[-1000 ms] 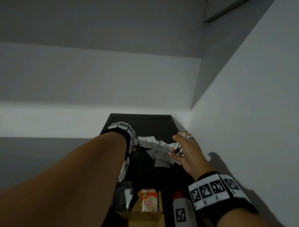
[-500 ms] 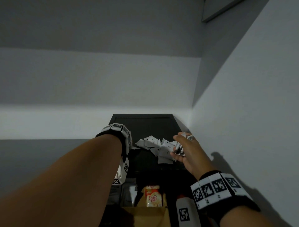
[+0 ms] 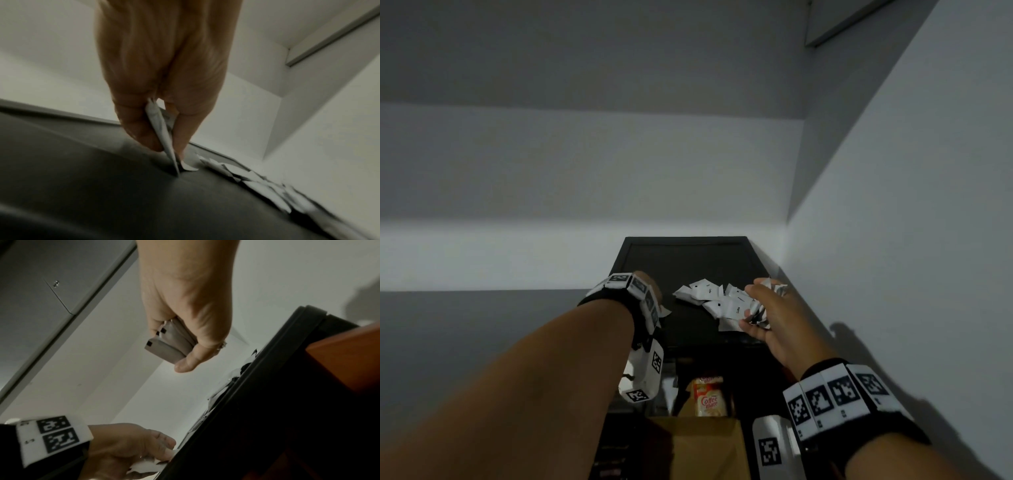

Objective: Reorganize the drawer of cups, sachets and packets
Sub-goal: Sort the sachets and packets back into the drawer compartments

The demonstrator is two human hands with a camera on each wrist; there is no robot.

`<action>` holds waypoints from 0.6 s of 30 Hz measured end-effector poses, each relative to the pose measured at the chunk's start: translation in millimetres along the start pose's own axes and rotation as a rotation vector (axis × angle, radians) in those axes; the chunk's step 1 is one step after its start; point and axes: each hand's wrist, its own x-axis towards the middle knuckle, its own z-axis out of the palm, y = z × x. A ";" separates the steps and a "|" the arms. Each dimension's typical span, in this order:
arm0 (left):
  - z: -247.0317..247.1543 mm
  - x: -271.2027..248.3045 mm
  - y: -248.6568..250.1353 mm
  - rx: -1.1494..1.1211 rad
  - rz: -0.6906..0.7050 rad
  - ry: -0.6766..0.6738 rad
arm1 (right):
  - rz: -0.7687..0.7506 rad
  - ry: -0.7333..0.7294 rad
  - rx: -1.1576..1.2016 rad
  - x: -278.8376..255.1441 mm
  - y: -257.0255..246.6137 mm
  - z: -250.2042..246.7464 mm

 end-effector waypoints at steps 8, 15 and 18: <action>-26.4 -83.4 3.9 -0.966 0.384 -0.053 | 0.056 -0.090 0.151 -20.3 10.9 -6.5; -21.6 -161.3 -6.8 -1.316 0.590 -0.204 | 0.113 -0.208 0.250 -53.5 26.8 4.3; -13.7 -176.5 -7.2 -1.333 0.625 -0.218 | 0.130 -0.306 0.257 -67.9 36.6 9.8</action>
